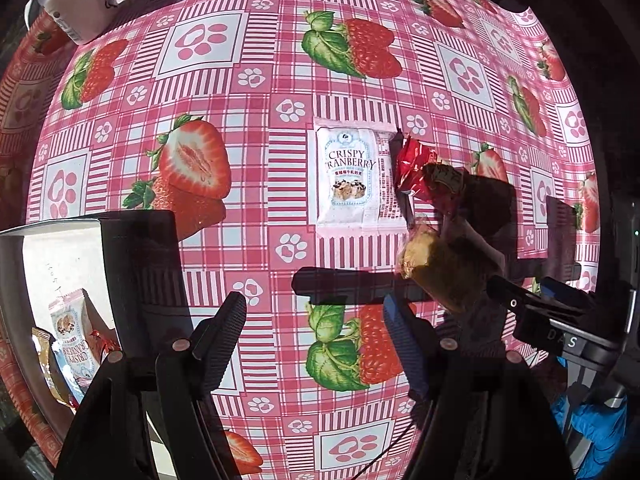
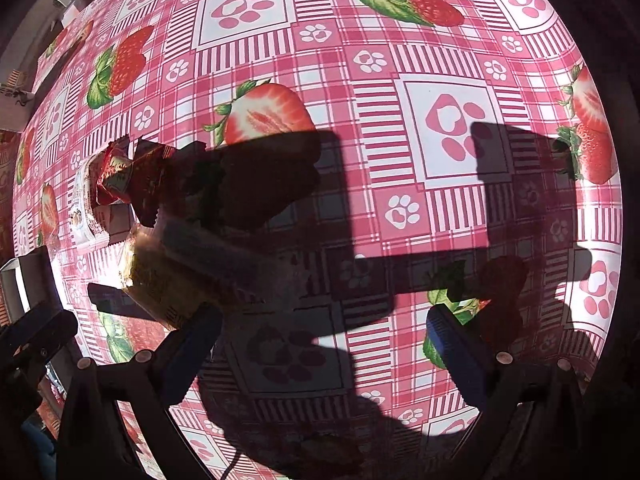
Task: Organize snacks
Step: 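Drop a cranberry packet in the tray with the left tool while the right tool reaches the cracker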
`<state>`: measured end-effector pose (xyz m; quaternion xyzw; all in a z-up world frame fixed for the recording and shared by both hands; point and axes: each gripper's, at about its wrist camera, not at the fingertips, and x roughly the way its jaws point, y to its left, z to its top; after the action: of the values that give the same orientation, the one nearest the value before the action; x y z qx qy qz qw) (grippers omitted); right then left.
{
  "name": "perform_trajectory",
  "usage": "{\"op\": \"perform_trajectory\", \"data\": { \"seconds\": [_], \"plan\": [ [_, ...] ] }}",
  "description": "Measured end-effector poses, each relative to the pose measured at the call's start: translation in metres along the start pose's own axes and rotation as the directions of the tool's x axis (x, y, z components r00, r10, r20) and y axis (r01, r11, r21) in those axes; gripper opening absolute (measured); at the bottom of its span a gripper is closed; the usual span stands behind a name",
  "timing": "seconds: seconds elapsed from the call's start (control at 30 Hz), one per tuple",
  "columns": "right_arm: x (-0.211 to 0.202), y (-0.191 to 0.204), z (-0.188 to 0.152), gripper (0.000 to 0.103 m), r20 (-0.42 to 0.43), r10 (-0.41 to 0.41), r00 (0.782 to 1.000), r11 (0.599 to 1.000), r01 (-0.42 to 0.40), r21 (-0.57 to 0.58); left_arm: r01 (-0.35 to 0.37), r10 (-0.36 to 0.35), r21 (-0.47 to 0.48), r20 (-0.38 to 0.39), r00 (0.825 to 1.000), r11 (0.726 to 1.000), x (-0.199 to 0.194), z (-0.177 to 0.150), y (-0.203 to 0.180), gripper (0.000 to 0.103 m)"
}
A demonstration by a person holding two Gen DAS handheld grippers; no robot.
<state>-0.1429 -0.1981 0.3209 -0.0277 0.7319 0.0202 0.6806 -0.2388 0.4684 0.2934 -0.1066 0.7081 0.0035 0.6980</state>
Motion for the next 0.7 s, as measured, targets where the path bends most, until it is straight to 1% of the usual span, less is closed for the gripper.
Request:
{"op": "perform_trajectory", "data": {
  "seconds": [0.07, 0.1, 0.2, 0.4, 0.47, 0.5, 0.53, 0.57, 0.6, 0.63, 0.67, 0.7],
  "plan": [
    [0.006, 0.008, 0.008, 0.103, -0.001, -0.014, 1.0, 0.999, 0.014, -0.043, -0.003, 0.003, -0.008, -0.003, 1.0, 1.0, 0.007, 0.01, -0.004, 0.074],
    [0.006, 0.011, 0.02, 0.103, 0.003, -0.013, 1.0, 0.998, 0.014, -0.064, -0.004, 0.004, -0.012, 0.0, 1.0, 1.0, 0.01, 0.015, -0.006, 0.074],
    [0.009, 0.017, 0.034, 0.103, 0.009, -0.013, 1.0, 0.994, 0.014, -0.113, -0.011, 0.011, -0.017, 0.011, 1.0, 1.0, 0.016, 0.026, -0.01, 0.074],
    [0.014, 0.039, 0.05, 0.103, 0.014, -0.014, 1.0, 0.979, 0.017, -0.203, -0.02, 0.021, -0.048, 0.016, 1.0, 0.999, 0.028, 0.045, -0.015, 0.074],
    [0.013, 0.045, 0.053, 0.103, 0.031, -0.013, 0.999, 0.975, 0.02, -0.222, -0.049, 0.05, -0.037, 0.023, 0.998, 0.998, 0.032, 0.048, -0.02, 0.075],
    [0.013, 0.051, 0.054, 0.103, 0.035, -0.006, 0.999, 0.974, 0.014, -0.227, -0.071, 0.072, -0.019, 0.04, 0.997, 0.997, 0.033, 0.05, -0.024, 0.075],
    [0.012, 0.053, 0.054, 0.1, 0.039, -0.004, 0.999, 0.973, 0.013, -0.232, -0.087, 0.087, 0.002, 0.049, 0.995, 0.996, 0.033, 0.05, -0.029, 0.075],
    [0.009, 0.056, 0.053, 0.089, 0.053, -0.02, 0.998, 0.97, 0.032, -0.242, -0.103, 0.102, 0.016, 0.051, 0.993, 0.995, 0.034, 0.05, -0.032, 0.074],
    [0.005, 0.062, 0.052, 0.084, 0.065, -0.015, 0.998, 0.967, 0.031, -0.251, -0.122, 0.121, 0.027, 0.058, 0.991, 0.992, 0.035, 0.051, -0.036, 0.068],
    [0.002, 0.064, 0.051, 0.07, 0.075, -0.015, 0.997, 0.965, 0.034, -0.261, -0.134, 0.131, 0.036, 0.073, 0.989, 0.99, 0.034, 0.051, -0.039, 0.063],
    [-0.001, 0.067, 0.05, 0.052, 0.082, -0.013, 0.997, 0.961, 0.035, -0.274, -0.131, 0.127, 0.044, 0.083, 0.988, 0.99, 0.033, 0.05, -0.041, 0.052],
    [-0.004, 0.069, 0.047, 0.042, 0.085, -0.014, 0.996, 0.956, 0.038, -0.292, -0.126, 0.121, 0.05, 0.086, 0.989, 0.991, 0.031, 0.05, -0.042, 0.039]
  ]
}}
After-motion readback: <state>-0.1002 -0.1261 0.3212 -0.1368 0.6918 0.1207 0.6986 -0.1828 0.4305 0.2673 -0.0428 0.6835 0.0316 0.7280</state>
